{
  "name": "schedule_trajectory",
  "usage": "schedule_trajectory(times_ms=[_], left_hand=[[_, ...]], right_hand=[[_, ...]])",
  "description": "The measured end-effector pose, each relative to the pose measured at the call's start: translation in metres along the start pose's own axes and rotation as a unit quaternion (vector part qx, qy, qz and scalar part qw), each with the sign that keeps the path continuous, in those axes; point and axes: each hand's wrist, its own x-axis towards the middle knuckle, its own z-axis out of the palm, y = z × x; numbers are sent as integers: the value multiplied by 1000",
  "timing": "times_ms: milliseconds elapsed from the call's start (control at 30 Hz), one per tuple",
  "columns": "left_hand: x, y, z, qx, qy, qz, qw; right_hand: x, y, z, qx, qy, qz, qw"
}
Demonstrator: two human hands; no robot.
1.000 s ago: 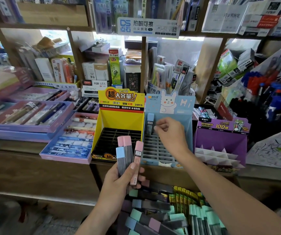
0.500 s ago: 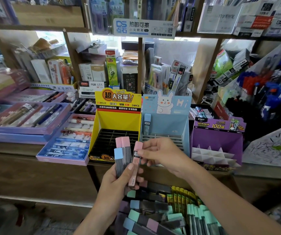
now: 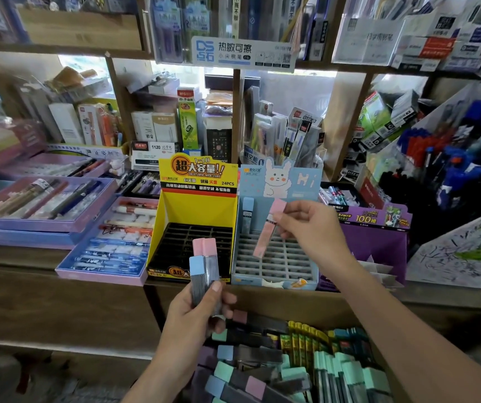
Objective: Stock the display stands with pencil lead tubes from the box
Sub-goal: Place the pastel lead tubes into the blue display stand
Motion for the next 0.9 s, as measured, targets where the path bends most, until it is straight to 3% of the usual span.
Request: schedule_trajectory(times_ms=[267, 900], left_hand=[[2, -5, -5, -3, 13, 4, 1000], [3, -3, -4, -13, 5, -11, 1000]], right_hand=[[26, 4, 1, -158, 58, -71, 983], [38, 18, 14, -200, 42, -48, 978]])
